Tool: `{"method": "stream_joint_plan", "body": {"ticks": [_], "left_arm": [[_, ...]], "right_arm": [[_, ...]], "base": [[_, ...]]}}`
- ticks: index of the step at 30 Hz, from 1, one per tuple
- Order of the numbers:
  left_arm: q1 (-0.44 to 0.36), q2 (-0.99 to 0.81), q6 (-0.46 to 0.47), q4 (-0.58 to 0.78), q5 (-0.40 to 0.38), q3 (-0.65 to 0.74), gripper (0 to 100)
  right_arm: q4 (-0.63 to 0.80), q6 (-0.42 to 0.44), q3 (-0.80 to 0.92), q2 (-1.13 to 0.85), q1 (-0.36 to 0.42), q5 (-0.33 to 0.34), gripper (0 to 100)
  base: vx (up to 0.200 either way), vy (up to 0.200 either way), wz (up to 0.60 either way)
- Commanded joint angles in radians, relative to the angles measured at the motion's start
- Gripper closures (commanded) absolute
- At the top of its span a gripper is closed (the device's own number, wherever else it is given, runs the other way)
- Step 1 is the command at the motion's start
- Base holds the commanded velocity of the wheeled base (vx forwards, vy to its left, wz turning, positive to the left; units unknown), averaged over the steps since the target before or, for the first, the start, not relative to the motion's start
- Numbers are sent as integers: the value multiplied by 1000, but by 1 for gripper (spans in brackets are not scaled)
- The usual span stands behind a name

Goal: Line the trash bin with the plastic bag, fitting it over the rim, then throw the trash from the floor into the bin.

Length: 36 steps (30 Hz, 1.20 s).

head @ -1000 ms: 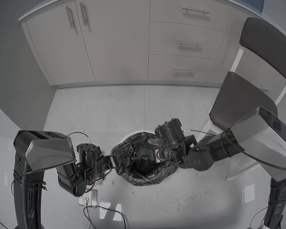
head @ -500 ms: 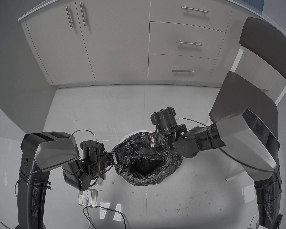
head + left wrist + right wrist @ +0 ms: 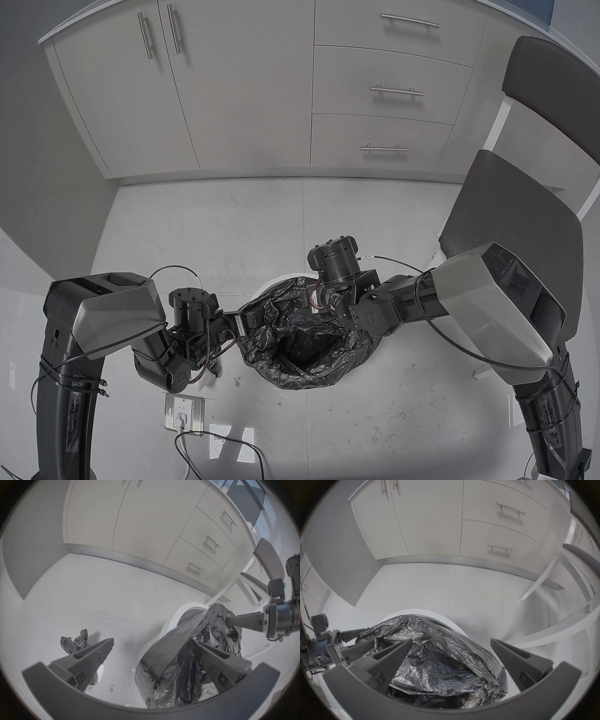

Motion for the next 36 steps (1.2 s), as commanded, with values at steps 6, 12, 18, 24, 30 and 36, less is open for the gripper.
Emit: {"method": "stream_joint_plan", "body": {"ticks": [6,12,18,24,30,36], "left_arm": [[29,12,2,11,-6,-55,0],[42,27,1,30,-7,-89,0],[49,34,-3,37,-7,-123,0],[62,30,-6,60,-7,-160,0],[66,30,-7,66,-7,-163,0],[66,27,-7,66,-7,-163,0]], "right_arm": [[1,1,-180,119,-41,-41,0],[-1,13,-260,162,-47,-60,0],[1,13,-270,192,-41,-69,0],[1,16,-270,179,-38,-70,0],[1,30,-270,116,-30,-70,0],[35,44,-270,70,18,-70,0]], "base": [[0,0,0],[0,0,0],[0,0,0],[0,0,0],[0,0,0],[0,0,0]]}}
